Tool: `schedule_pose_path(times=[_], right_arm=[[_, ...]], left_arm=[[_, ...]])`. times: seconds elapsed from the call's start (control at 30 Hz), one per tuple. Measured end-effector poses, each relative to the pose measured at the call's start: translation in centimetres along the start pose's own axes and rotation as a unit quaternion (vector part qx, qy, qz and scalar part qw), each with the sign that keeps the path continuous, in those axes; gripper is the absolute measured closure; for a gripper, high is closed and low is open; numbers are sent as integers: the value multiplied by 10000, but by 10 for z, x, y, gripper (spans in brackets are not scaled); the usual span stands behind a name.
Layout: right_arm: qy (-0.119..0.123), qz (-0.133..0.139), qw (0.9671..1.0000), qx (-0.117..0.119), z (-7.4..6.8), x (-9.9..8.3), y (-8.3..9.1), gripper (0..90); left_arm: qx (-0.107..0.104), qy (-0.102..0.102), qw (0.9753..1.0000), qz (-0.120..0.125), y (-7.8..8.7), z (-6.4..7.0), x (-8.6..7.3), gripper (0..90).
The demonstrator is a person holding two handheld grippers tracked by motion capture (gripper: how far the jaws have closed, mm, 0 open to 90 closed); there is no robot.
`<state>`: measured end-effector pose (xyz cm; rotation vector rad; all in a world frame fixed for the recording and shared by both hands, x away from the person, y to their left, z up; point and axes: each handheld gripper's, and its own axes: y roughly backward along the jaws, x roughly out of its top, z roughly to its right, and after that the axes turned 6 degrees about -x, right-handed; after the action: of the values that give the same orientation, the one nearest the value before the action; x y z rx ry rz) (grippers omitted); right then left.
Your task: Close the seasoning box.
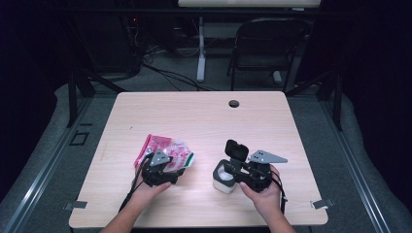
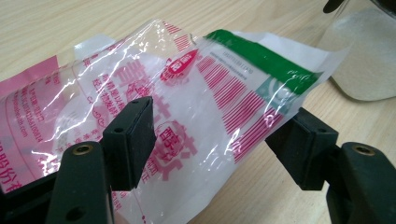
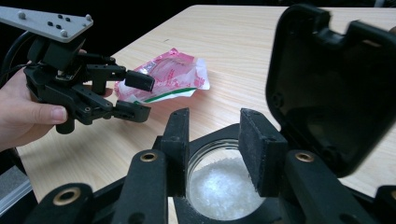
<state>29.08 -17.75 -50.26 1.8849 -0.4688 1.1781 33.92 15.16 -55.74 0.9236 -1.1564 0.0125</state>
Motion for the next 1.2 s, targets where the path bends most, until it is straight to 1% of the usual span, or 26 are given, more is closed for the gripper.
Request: schedule_pose_path(times=[0.03,0.07,0.1,0.2,0.23,0.33,0.4,0.43,0.53,0.6,0.63,0.67,0.73,0.77,0.8,0.83,0.9,0.97,1.07,1.1,1.2], right_arm=[[7,0,10000,-34,1,0,1,636],[-14,22,10000,-24,1,0,2,636],[6,9,10000,-54,2,0,4,635],[-55,62,9999,-98,3,-1,7,634],[-41,61,9999,-103,5,-1,8,635],[-101,96,9998,-171,9,-3,13,635],[-95,84,9996,-250,12,-4,17,635],[-160,124,9993,-299,15,-6,19,635],[-279,179,9986,-406,22,-7,24,635],[-363,242,9979,-473,27,-7,26,634],[-364,221,9978,-509,29,-7,27,631],[-378,220,9975,-548,30,-7,27,624],[-406,196,9972,-602,33,-7,25,609],[-454,207,9969,-603,33,-7,24,605],[-442,209,9970,-607,34,-7,22,600],[-435,193,9969,-627,35,-7,20,593],[-393,224,9968,-663,36,-6,16,571],[-358,217,9968,-686,36,-5,14,561],[-307,263,9966,-718,37,-4,11,522],[-287,281,9962,-772,38,-4,10,510],[-296,271,9959,-816,41,-3,7,501]], left_arm=[[26,6,10000,-3,-1,1,1,335],[-56,23,10000,5,-1,1,2,335],[-42,-8,10000,24,-2,1,2,334],[-93,4,10000,-14,-6,2,4,335],[-86,34,10000,1,-8,2,5,335],[-116,98,9999,-14,-11,2,7,335],[-146,71,9999,-29,-14,3,9,337],[-158,79,9998,-4,-15,4,9,337],[-222,19,9998,1,-18,6,12,337],[-263,-11,9996,-34,-20,8,12,337],[-279,-24,9996,-35,-20,9,12,337],[-273,-49,9996,-21,-21,10,12,337],[-292,-90,9995,-68,-20,12,12,337],[-305,-90,9995,-57,-20,13,11,337],[-316,-103,9994,-83,-20,14,11,336],[-281,-96,9995,-56,-19,15,10,337],[-302,-89,9995,-61,-17,16,9,337],[-275,-85,9996,-65,-16,17,9,337],[-281,-89,9996,-40,-13,18,7,336],[-267,-104,9996,-13,-11,18,7,337],[-254,-94,9996,28,-8,19,6,335]])
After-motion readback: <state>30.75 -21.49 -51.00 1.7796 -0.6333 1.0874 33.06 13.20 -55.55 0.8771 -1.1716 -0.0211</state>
